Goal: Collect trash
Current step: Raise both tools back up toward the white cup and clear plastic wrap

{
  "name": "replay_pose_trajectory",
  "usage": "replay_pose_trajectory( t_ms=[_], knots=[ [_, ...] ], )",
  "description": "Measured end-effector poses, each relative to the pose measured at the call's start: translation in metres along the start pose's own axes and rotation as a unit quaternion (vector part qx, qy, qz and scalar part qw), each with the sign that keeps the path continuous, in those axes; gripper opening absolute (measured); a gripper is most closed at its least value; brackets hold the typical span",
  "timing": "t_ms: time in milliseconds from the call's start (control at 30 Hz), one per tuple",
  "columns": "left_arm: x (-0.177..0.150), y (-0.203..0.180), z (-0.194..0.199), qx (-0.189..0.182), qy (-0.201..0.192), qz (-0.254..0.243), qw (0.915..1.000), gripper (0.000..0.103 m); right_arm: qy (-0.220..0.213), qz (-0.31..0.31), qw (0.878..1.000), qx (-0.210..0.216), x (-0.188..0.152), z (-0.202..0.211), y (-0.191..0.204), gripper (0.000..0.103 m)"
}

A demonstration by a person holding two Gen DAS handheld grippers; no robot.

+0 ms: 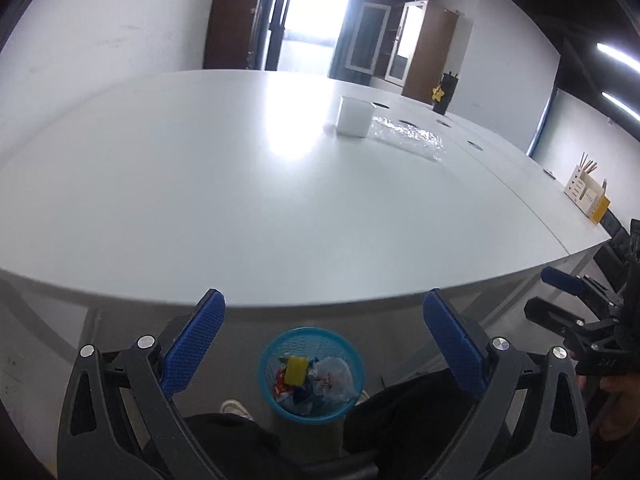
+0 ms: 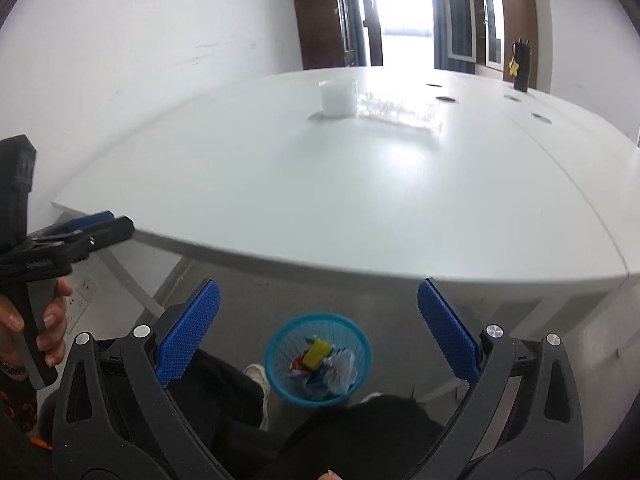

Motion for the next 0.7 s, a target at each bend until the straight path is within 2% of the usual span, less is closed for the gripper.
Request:
replay_pose_trajectory(
  t_ms=[133, 500, 700],
  knots=[
    [0.024, -0.005, -0.012, -0.020, 0.026, -0.006, 0.9994, 0.097, -0.008, 0.005, 1.000, -0.004, 0.030, 0.007, -0.010, 0.094],
    [0.099, -0.005, -0.032, 0.017, 0.029, -0.025, 0.9991, 0.097, 0.008, 0.023, 0.999, -0.027, 0.106, -0.008, -0.048, 0.094],
    [0.134, -0.006, -0.050, 0.020, 0.037, -0.022, 0.9989, 0.097, 0.009, 0.030, 0.999, -0.028, 0.139, -0.019, -0.060, 0.094]
  ],
)
Point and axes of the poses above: each gripper's, at about its wrist camera, not at the fingertips, and z roughly against the way its jaws point, y to its left, x to its top, the point moved 8 cm from there along -z, roughly the way its jaws point, and after that the axes turned 13 degrees about y, right-handed, at the moved point
